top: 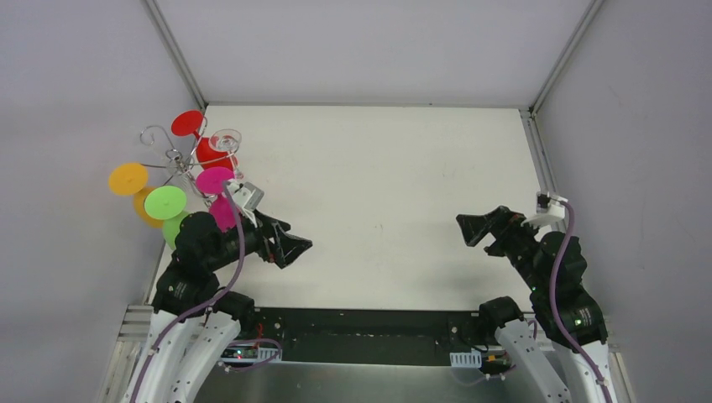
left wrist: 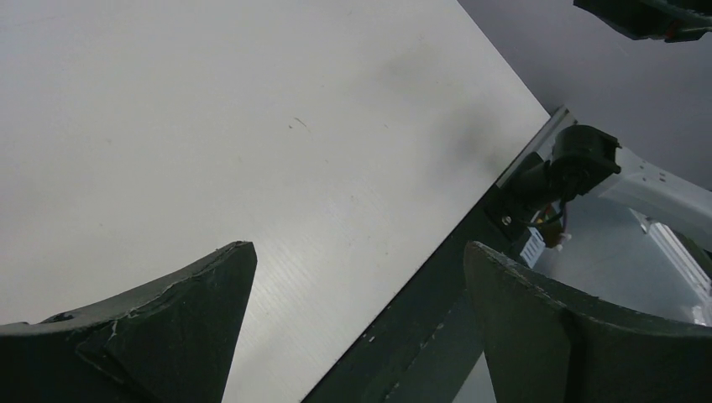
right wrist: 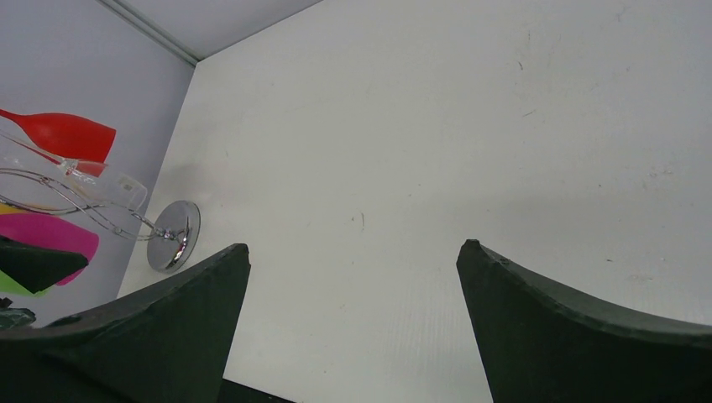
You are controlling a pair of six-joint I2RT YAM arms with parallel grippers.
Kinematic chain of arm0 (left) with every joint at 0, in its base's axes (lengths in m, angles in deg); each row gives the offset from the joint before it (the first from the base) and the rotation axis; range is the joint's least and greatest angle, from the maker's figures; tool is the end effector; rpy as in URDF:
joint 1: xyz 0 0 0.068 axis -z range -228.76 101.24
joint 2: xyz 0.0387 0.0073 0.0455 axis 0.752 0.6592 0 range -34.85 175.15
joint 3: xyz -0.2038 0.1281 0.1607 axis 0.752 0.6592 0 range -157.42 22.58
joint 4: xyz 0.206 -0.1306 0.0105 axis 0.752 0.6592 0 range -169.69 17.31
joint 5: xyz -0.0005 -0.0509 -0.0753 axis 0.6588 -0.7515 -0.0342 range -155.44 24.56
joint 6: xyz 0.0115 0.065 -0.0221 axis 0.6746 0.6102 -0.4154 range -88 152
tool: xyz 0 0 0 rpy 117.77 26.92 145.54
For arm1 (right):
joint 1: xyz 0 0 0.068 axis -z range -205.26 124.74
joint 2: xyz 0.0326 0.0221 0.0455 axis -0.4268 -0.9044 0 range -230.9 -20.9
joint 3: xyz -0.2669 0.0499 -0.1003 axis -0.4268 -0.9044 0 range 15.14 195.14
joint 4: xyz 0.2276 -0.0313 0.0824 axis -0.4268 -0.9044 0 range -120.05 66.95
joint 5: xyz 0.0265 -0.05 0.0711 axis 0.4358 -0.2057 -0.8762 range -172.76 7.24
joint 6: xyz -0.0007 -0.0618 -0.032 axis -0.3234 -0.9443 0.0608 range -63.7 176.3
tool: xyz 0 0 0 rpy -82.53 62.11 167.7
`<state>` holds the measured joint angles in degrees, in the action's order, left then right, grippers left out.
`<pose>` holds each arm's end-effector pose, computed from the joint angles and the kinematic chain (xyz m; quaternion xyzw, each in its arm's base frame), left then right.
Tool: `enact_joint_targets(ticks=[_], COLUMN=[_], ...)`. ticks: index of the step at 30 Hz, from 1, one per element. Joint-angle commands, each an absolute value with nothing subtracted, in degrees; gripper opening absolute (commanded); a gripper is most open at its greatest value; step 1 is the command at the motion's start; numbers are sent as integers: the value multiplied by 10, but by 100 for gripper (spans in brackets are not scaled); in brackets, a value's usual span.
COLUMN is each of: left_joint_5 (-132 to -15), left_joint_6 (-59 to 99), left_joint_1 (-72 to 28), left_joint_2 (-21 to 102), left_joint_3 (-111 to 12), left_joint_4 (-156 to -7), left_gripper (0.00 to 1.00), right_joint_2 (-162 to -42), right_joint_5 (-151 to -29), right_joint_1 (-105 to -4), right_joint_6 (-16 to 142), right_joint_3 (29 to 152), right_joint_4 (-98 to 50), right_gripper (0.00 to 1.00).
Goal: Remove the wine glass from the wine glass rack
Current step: Pick up the wine rack from the center of the board.
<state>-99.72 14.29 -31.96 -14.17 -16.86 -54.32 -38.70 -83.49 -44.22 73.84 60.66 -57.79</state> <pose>0.0598 -0.0513 0.3285 0.1903 0.7150 -0.3988 0.5417 0.0512 0.0184 0.3419 -0.0135 0.7490 0.2119 0.6276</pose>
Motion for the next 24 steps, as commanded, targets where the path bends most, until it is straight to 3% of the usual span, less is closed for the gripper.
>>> enact_joint_targets(ticks=[1, 16, 24], left_joint_5=[-1066, -1052, -872], left_joint_6=[120, 100, 96], left_joint_1=[-322, -322, -322], left_joint_2=[-93, -19, -9], left_joint_3=[-234, -401, -458], left_joint_4=[-553, -561, -555], left_gripper=[100, 99, 100], right_joint_2=[-390, -395, -392], right_joint_5=[-846, -894, -897], right_joint_1=[-444, -445, -445], right_joint_6=[712, 708, 708], right_joint_3=[627, 627, 624], right_joint_4=[-588, -601, -609], right_gripper=[99, 99, 99])
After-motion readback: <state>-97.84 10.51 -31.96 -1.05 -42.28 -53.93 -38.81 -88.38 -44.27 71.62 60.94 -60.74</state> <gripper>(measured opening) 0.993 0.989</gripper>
